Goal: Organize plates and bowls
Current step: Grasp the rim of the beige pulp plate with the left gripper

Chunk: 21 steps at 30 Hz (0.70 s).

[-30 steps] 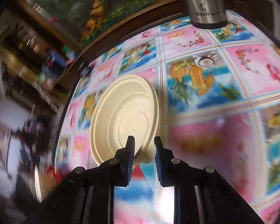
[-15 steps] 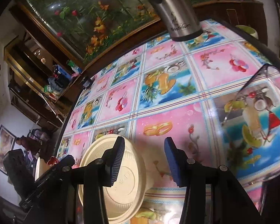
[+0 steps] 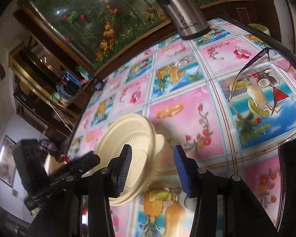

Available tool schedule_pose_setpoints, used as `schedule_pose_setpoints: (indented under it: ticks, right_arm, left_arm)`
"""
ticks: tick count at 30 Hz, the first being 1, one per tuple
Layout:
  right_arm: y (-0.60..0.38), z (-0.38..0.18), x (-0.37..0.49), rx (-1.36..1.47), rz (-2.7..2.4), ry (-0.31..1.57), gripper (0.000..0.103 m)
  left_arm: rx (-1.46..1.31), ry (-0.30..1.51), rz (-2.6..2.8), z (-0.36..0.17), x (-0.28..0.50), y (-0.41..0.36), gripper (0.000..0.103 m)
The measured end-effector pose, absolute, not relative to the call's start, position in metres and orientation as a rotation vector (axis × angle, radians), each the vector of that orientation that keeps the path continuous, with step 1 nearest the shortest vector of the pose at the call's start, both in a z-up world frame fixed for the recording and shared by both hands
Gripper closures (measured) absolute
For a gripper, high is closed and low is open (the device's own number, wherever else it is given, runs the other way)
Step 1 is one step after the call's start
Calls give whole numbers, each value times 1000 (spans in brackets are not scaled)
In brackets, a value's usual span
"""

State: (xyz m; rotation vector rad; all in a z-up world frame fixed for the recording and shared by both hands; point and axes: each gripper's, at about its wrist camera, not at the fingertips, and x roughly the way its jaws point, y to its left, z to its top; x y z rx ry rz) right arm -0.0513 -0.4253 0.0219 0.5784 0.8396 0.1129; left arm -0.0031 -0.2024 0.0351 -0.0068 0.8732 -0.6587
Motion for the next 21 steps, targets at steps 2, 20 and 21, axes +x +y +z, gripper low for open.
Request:
schedule_pose_setpoints:
  ticks: [2, 20, 21]
  right_arm:
    - [-422, 17, -50, 554, 89, 872, 56]
    - [-390, 12, -46, 378, 78, 844, 86]
    - [-391, 12, -46, 378, 79, 844, 86]
  left_arm:
    - [6, 878, -659, 33, -4, -204, 56]
    - [183, 810, -537, 26, -15, -218, 79]
    - [192, 803, -530, 26, -16, -219, 79]
